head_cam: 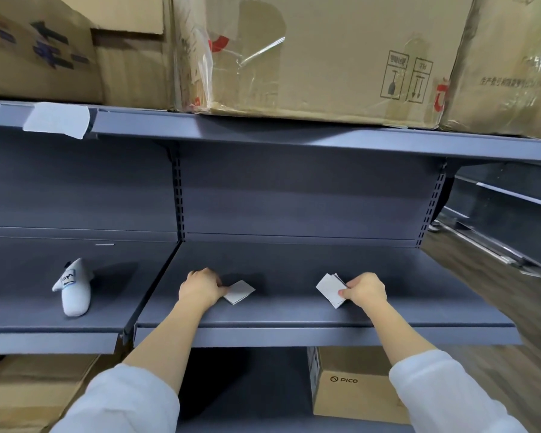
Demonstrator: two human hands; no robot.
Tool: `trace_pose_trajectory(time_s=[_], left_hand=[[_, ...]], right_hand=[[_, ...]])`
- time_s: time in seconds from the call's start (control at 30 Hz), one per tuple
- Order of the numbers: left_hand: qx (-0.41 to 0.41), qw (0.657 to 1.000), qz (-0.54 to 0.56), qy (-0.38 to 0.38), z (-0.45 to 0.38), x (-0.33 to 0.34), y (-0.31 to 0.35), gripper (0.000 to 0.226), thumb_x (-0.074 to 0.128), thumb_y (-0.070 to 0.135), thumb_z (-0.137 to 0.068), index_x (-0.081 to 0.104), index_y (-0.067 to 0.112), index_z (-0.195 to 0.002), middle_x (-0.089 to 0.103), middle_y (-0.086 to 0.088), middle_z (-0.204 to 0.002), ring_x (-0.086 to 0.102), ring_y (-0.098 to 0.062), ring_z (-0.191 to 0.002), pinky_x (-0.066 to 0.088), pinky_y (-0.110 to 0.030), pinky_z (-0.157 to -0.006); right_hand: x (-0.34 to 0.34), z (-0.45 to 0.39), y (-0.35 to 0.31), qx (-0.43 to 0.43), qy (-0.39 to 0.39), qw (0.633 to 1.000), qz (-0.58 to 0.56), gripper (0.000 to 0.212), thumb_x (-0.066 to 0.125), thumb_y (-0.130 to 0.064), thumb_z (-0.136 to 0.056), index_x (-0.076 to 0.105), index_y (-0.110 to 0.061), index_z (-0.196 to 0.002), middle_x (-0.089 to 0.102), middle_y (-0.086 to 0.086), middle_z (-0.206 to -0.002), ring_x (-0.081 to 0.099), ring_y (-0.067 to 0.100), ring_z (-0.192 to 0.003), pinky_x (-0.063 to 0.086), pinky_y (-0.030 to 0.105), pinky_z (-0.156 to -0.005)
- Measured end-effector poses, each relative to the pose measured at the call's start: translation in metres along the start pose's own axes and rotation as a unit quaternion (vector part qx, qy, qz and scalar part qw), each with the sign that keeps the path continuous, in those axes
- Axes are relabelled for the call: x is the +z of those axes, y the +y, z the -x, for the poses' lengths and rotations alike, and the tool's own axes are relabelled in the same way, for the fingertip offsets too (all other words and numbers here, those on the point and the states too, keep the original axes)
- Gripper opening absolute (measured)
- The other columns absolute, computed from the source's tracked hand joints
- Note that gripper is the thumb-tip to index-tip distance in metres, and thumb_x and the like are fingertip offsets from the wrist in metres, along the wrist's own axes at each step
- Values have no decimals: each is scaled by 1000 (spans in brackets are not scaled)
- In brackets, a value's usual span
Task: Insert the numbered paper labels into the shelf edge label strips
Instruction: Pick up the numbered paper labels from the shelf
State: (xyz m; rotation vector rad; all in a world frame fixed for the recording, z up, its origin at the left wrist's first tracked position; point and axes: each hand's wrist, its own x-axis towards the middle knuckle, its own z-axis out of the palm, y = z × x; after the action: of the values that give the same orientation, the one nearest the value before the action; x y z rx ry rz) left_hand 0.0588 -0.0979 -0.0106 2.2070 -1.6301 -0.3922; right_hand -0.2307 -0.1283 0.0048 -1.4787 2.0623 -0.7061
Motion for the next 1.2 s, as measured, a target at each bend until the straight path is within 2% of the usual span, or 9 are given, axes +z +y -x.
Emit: trace_pose_trajectory(time_s=[0.27,0.4,0.5,0.63,0.73,0.87,0.97,1.13,1.2], left_hand=[[-46,998,31,-30,-10,5,4,33,60,25,-73,38,14,-52,38,-1,-55,41,-25,-69,24,-20,-45],[-77,996,31,-34,-10,2,14,22,63,20,-72,45,11,-79,47,-2,-69,51,-25,-77,38,-26,-64],[-88,995,19,-51,-11,0,18,28,67,20,-72,44,11,-86,46,0,-71,50,-25,-83,39,-28,-71],[-88,993,6,-79,-14,-4,17,38,70,27,-71,49,9,-97,50,-3,-86,57,-27,-96,41,-28,-72],[-87,992,30,-84,-18,-4,14,48,71,26,-75,49,5,-112,48,-5,-98,55,-24,-102,46,-30,-85],[-91,988,78,-95,-19,-3,15,25,72,16,-73,51,7,-82,56,-5,-81,56,-23,-83,50,-29,-77],[-96,984,114,-97,-17,-2,14,27,71,10,-72,46,9,-60,53,-3,-59,57,-23,-74,49,-27,-70],[-112,973,174,-102,-14,-3,13,29,72,4,-71,46,9,-60,52,-5,-57,55,-22,-67,49,-27,-65],[-133,960,222,-111,-11,-5,13,28,73,3,-71,47,8,-64,53,-4,-60,54,-16,-58,47,-23,-55]], right_hand=[[-4,2,2,-3,5,1000,-13,23,67,-8,-78,69,1,-99,70,17,-107,60,28,-88,47,29,-73],[-3,3,3,-8,11,1000,-12,21,66,-7,-78,69,4,-96,70,19,-105,63,32,-97,46,30,-71],[-1,4,4,-14,7,1000,-6,14,66,-7,-78,69,4,-85,69,19,-94,61,31,-85,37,22,-54],[0,3,5,-13,11,1000,-15,22,66,-7,-78,69,5,-96,70,19,-105,63,33,-95,38,24,-59],[1,2,5,-15,5,1000,-9,17,65,-8,-79,68,7,-87,69,20,-97,58,30,-81,33,22,-48],[1,-1,7,-17,1,1000,-9,13,66,-9,-79,69,1,-85,64,16,-86,52,27,-76,28,20,-45],[1,-1,6,-16,2,1000,-15,4,66,-10,-79,67,-6,-78,58,11,-82,52,28,-76,28,20,-45],[0,1,6,-8,-1,1000,-17,26,66,-9,-78,56,-10,-54,52,8,-67,47,26,-69,28,21,-44],[-1,0,3,-5,-4,999,-37,7,67,-9,-78,68,-7,-72,57,9,-75,50,25,-74,37,22,-52]])
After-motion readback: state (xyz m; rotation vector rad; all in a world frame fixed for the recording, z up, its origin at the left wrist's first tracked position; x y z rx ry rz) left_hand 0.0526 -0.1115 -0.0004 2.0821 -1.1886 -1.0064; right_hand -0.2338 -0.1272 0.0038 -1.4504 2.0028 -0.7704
